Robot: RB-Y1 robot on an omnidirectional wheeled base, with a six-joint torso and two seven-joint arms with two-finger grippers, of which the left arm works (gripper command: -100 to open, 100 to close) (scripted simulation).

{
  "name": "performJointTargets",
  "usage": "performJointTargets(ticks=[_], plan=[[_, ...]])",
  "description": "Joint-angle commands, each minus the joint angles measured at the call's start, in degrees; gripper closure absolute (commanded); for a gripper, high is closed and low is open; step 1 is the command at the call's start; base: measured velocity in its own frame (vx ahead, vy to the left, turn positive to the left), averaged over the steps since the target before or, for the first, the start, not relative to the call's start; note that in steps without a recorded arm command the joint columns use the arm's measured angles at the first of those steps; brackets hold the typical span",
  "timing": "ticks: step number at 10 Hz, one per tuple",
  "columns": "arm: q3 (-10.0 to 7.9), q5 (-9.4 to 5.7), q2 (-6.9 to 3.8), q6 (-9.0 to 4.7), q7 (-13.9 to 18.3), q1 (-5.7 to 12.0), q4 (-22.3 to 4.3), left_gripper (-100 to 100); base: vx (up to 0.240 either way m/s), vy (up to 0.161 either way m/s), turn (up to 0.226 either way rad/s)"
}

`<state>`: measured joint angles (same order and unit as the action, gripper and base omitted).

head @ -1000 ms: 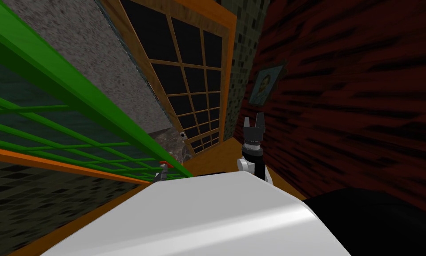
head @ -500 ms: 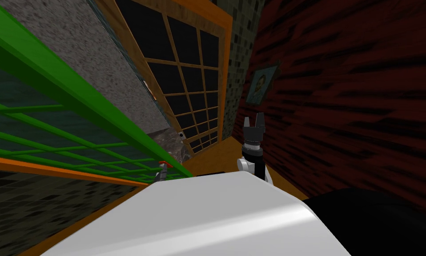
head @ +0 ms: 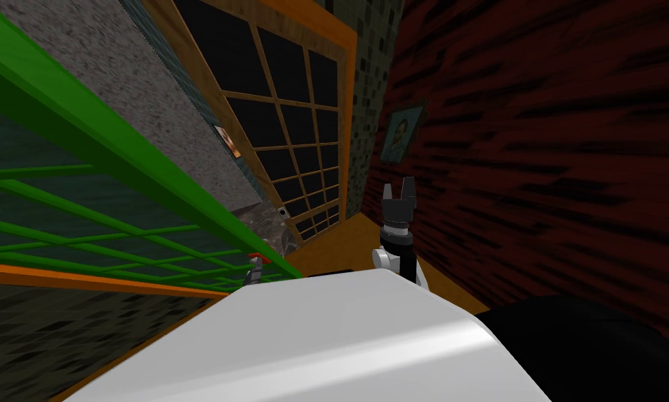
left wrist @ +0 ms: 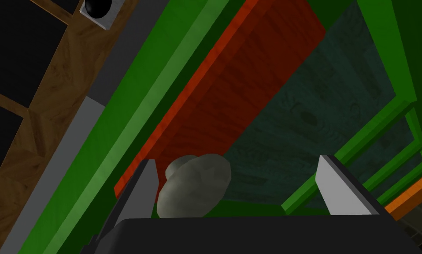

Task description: Pull the door open

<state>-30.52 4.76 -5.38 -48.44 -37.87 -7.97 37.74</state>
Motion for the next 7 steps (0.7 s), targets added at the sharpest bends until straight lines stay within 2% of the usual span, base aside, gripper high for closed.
performJointTargets(ticks=[1, 2, 7], plan=[[-1.29, -0.59, -0.41, 2.41, 0.96, -1.96, 2.86, 100, 0.005, 0.013, -0.008], [-1.40, -0.69, -0.54, 2.34, 3.17, -1.80, 3.06, 100, -0.036, 0.026, -0.082], [-1.40, -0.69, -0.54, 2.34, 3.17, -1.80, 3.06, 100, -0.011, 0.002, -0.014]])
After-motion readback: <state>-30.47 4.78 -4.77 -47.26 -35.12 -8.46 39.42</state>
